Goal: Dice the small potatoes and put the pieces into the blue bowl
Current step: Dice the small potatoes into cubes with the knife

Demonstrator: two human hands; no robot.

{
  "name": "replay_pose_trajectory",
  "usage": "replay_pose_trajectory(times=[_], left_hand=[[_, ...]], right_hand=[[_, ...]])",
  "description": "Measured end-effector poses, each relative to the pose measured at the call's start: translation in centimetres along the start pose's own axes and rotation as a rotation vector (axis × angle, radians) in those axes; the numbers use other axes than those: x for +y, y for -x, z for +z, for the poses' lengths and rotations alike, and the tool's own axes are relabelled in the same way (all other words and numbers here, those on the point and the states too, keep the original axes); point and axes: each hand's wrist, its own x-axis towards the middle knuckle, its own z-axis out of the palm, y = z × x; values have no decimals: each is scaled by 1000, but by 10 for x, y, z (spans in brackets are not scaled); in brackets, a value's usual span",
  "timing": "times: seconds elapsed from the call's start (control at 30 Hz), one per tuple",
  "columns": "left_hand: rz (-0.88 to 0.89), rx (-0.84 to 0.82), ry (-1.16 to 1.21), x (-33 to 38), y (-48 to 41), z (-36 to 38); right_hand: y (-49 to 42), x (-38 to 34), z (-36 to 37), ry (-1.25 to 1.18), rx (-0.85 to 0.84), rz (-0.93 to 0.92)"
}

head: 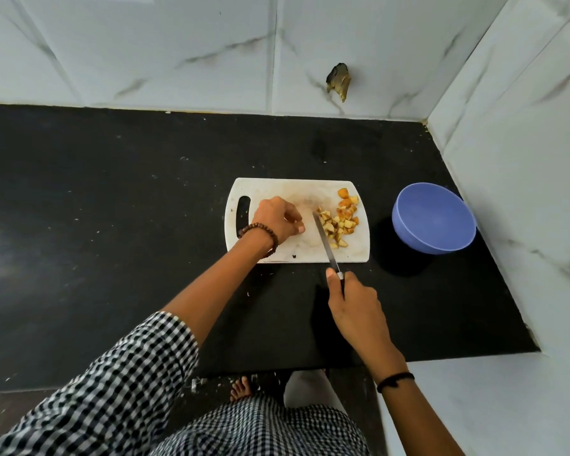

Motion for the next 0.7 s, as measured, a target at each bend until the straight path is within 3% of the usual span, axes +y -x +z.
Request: replay_pose_trajectory(times=[0.37, 0.7], left_hand=[[149, 98, -59, -21, 22, 4], [38, 152, 54, -23, 25, 4]], right_hand=[[0, -13, 15, -101, -61, -12], [0, -20, 17, -181, -43, -29]])
